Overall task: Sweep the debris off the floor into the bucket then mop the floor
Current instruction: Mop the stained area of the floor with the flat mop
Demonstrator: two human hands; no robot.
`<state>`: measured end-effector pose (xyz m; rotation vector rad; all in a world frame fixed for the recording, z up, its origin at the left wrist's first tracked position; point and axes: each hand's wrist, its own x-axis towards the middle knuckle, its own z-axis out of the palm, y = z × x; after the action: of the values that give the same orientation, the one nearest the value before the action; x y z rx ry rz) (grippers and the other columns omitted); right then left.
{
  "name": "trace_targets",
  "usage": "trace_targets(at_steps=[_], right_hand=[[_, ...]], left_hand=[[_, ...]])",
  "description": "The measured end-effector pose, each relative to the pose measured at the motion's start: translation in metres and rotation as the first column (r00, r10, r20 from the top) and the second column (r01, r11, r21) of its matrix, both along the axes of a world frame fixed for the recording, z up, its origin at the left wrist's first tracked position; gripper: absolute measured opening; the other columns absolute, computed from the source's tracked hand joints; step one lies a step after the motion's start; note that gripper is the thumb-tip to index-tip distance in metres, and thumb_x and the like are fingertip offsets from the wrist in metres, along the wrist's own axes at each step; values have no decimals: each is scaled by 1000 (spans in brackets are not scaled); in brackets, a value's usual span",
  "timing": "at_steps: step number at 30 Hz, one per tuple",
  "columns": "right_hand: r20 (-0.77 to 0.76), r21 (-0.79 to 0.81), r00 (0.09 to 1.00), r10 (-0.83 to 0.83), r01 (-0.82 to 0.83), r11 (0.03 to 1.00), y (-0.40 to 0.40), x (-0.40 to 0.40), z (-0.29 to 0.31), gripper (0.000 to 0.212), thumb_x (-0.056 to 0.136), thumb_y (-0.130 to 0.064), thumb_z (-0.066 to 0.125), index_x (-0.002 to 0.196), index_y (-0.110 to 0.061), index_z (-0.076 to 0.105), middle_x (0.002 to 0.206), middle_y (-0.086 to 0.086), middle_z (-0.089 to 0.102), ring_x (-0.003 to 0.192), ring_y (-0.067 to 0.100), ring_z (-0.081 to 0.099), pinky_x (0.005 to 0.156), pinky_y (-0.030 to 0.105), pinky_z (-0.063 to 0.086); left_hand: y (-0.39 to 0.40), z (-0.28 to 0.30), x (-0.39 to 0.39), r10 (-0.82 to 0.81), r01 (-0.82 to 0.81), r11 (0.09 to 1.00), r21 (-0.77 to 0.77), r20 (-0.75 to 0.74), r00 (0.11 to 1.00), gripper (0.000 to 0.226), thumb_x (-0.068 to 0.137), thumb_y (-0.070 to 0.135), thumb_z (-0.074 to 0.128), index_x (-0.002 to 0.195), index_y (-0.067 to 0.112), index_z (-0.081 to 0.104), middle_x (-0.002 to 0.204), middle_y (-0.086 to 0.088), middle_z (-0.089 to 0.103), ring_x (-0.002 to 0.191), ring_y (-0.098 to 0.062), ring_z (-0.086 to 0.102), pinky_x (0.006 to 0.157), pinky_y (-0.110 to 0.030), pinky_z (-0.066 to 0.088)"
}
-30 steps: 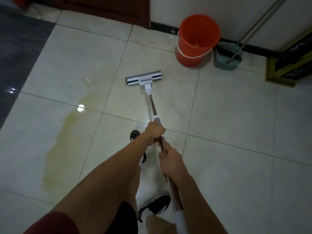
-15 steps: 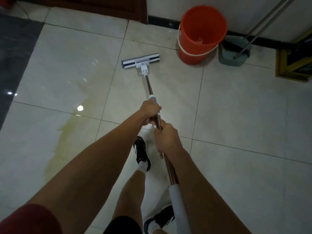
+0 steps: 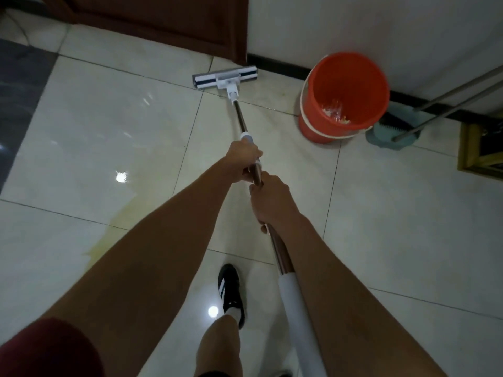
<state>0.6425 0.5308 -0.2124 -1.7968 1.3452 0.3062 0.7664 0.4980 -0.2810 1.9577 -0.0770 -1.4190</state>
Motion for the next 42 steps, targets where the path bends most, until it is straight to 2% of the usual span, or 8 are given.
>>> trace_targets(at_steps=[4,9,12,18,23,37,40,42], right_hand=[[-19,-31,998,60,-60,998,-16,8,4,24,103,-23,44,121,-11,55,87,-3,57,62,6,53,49,18,35],[0,-31,997,80,-80,996,-26,-9,26,26,100,-17,48,124,-11,56,90,-1,61,62,8,58,49,19,44],[2,8,994,112,-112,994,-46,-23,46,28,97,-14,47,123,-9,57,101,7,66,78,23,67,65,35,60],[-76,-51,942,328,-332,942,-81,-67,76,20,98,-14,49,109,-4,61,89,5,61,65,14,56,50,22,38],[-81,-71,845,529,-534,842,-92,-99,106,16,97,-15,50,98,-7,63,84,5,63,67,17,60,52,24,42],[-18,4,419,908,-908,419,71,-85,140,24,93,-13,45,108,-13,63,86,6,66,68,25,67,64,40,62],[-33,3,270,962,-963,271,128,-77,141,24,93,-15,45,108,-14,64,85,6,65,67,26,67,63,40,62],[-47,15,184,982,-983,185,168,-74,141,24,95,-17,46,112,-17,64,83,5,65,66,25,67,62,38,62]], left_hand=[[-15,4,13,9,-9,1000,22,-17,1000,10,98,10,61,104,5,54,96,-18,62,75,-28,65,63,-45,61],[-18,23,-5,86,-84,996,34,-76,993,8,99,11,60,100,4,60,77,-12,61,63,-24,62,58,-38,59],[-23,43,-21,160,-161,987,-7,-94,983,10,97,7,63,92,12,57,80,-13,60,66,-25,61,55,-39,58],[-28,84,-71,357,-360,933,-16,-110,928,17,94,4,67,85,3,53,74,-15,59,59,-25,63,39,-33,54],[-14,108,-108,532,-535,845,7,-125,838,14,94,5,68,95,-1,55,73,-18,62,47,-24,66,42,-37,56],[209,126,-140,910,-910,414,17,-31,413,46,94,6,62,138,-3,50,98,-17,63,66,-24,62,51,-32,57],[275,127,-151,971,-972,232,-47,-48,234,44,96,14,64,135,-1,54,121,-21,66,79,-27,65,75,-40,61],[324,126,-160,987,-988,151,-34,-50,152,31,94,14,70,119,0,60,101,-15,67,82,-27,67,89,-49,59]])
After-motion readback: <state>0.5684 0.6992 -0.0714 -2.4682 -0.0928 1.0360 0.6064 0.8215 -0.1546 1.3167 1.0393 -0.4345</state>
